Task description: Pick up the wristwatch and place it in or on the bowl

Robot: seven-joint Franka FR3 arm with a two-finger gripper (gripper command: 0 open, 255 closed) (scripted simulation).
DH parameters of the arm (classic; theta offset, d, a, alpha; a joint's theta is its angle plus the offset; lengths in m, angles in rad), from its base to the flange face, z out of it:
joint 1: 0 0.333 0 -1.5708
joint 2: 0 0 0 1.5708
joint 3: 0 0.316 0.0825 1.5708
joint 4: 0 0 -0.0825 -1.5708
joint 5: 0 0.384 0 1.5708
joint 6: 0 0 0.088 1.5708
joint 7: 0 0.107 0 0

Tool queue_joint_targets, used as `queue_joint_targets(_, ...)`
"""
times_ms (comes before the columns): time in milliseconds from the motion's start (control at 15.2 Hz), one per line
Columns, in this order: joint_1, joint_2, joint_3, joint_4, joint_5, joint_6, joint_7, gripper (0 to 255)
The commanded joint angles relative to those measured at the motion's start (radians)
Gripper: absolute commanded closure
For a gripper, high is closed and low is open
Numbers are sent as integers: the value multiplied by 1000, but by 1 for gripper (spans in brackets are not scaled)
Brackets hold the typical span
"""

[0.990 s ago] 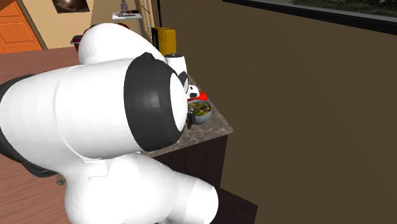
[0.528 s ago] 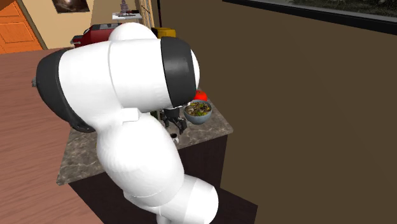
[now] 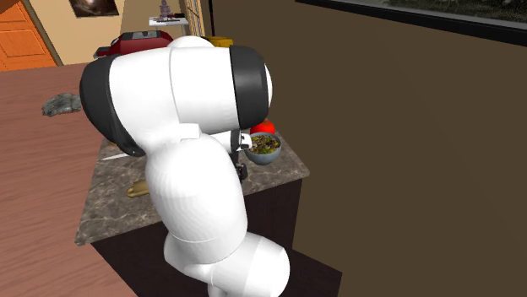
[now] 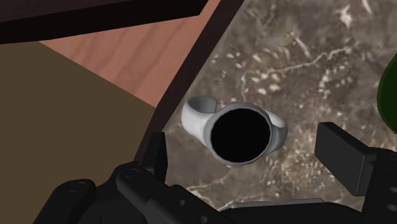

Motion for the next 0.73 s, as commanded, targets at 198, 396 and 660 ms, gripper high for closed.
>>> queue_joint_targets(198,-1,7,1,-2,-4,9,3,0)
queue_joint_targets(396,-1,7,1,-1,-4,8,3,255)
queue_joint_targets(660,-1,7,1,-1,-4,8,3,255)
